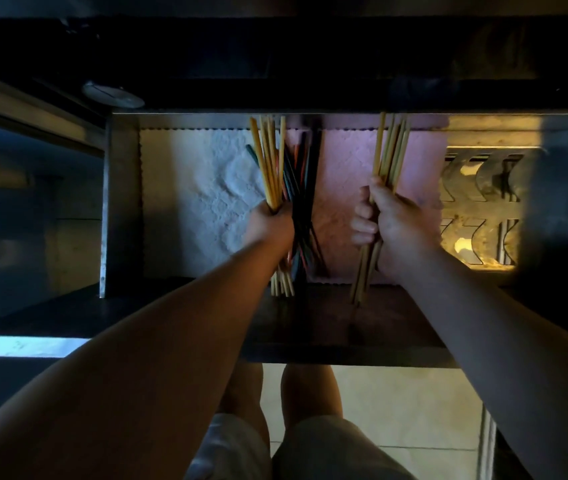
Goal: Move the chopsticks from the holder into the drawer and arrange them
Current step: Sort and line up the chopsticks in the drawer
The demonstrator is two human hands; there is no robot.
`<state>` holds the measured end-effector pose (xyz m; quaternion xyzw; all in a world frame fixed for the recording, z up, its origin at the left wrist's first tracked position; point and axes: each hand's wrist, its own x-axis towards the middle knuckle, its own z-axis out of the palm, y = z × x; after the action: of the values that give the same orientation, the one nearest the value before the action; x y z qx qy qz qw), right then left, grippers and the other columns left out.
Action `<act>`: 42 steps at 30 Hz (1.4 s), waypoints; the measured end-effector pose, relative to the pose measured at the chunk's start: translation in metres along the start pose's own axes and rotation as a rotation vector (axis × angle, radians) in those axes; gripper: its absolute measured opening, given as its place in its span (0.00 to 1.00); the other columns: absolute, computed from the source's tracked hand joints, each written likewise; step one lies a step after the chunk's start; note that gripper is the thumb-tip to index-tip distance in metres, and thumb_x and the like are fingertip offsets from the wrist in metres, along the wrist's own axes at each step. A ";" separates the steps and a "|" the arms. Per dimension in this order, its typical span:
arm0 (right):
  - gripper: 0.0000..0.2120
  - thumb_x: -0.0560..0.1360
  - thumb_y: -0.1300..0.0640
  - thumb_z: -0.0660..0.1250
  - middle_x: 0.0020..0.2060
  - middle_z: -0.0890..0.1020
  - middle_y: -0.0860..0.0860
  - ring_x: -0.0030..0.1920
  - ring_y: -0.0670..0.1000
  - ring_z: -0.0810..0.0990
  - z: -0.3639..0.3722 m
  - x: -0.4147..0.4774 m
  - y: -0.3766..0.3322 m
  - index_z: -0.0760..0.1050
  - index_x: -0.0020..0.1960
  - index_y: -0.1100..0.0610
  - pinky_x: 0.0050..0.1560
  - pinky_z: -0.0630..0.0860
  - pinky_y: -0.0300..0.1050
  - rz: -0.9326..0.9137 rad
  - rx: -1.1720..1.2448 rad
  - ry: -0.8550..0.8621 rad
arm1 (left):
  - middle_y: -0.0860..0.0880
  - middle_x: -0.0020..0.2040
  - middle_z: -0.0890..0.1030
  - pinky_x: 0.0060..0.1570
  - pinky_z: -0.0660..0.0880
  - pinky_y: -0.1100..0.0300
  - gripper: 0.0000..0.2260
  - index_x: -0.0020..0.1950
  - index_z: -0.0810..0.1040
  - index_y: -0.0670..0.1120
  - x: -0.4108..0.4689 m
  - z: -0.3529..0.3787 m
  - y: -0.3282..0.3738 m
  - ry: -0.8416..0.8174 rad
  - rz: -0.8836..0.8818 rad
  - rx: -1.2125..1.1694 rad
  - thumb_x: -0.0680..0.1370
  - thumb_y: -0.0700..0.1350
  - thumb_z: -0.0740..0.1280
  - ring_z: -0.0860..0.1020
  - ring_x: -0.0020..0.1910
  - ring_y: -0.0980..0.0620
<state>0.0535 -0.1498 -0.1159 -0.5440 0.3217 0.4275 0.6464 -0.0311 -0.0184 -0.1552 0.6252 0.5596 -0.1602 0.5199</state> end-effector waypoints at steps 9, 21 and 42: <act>0.14 0.80 0.50 0.60 0.21 0.65 0.45 0.18 0.43 0.61 0.020 -0.005 0.002 0.69 0.39 0.55 0.17 0.58 0.33 0.176 -0.049 -0.143 | 0.46 0.44 0.83 0.40 0.78 0.54 0.05 0.46 0.75 0.48 0.005 -0.014 -0.005 -0.012 -0.041 -0.154 0.81 0.46 0.61 0.84 0.42 0.45; 0.12 0.79 0.53 0.63 0.28 0.80 0.50 0.26 0.46 0.79 0.120 0.003 0.044 0.78 0.41 0.58 0.27 0.76 0.37 0.347 -0.411 -0.361 | 0.50 0.32 0.70 0.27 0.66 0.59 0.16 0.54 0.75 0.45 0.008 -0.128 -0.026 -0.033 -0.186 -0.271 0.82 0.56 0.58 0.68 0.25 0.55; 0.20 0.75 0.58 0.69 0.55 0.78 0.50 0.54 0.53 0.78 0.210 0.056 0.142 0.72 0.66 0.54 0.43 0.73 0.41 -0.135 -0.945 0.127 | 0.44 0.73 0.68 0.69 0.66 0.53 0.31 0.78 0.58 0.46 0.056 -0.184 -0.057 -0.024 -0.023 0.107 0.77 0.40 0.68 0.67 0.73 0.45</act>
<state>-0.0607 0.0732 -0.1840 -0.8228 0.0950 0.4500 0.3339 -0.1325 0.1546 -0.1511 0.6436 0.5511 -0.2031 0.4906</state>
